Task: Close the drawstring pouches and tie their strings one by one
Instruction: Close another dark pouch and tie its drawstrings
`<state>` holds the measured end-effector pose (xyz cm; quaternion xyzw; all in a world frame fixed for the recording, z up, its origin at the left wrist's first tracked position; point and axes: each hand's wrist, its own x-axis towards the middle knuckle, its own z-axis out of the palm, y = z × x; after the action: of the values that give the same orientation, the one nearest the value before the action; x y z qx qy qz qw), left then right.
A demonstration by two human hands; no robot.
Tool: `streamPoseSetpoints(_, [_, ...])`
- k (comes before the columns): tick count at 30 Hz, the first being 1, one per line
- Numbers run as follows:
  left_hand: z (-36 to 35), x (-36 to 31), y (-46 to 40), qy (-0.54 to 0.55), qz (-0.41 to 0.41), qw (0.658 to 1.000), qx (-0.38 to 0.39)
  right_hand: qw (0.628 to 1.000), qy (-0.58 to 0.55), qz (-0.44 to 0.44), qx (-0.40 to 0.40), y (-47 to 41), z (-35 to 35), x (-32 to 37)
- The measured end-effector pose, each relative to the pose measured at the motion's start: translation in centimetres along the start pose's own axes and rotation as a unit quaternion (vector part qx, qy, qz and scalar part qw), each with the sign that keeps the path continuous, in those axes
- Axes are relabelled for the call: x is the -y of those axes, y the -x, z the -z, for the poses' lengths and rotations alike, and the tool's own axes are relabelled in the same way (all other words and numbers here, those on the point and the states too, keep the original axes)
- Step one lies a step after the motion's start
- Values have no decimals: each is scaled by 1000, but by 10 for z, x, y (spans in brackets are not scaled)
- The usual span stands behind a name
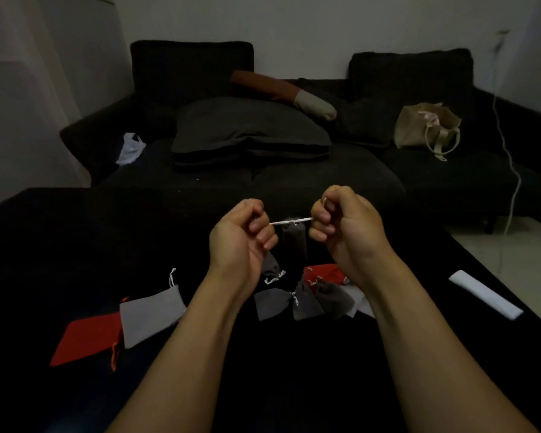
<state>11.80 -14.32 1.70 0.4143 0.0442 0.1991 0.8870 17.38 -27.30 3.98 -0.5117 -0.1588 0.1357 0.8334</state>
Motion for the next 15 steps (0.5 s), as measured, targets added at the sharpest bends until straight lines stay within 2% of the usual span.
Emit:
streamPoseSetpoints(3, [5,3,0,-86,-32,996,2,993,113,17,3,1,4,-1])
streamPoseSetpoints(5, [11,2,-1,-181,-76,981,-5,979,199,38,5,0,7,-2])
streamPoseSetpoints(7, [16,1,0,-301,-120,946,-18,935,346,76,27,0,13,-2])
streamPoseSetpoints(9, [18,-1,4,-406,-159,900,-10,846,519,94,72,0,17,0])
streamPoseSetpoints(10, [18,-2,6,-453,-167,876,2,804,581,89,92,1,18,0])
streamPoseSetpoints(11, [19,-2,7,-493,-162,855,16,777,616,77,106,1,18,-1])
streamPoseSetpoints(12, [20,-2,7,-527,-149,836,27,768,628,59,114,1,17,-2])
streamPoseSetpoints(15, [26,-1,6,-623,-130,769,50,780,614,40,117,0,16,-7])
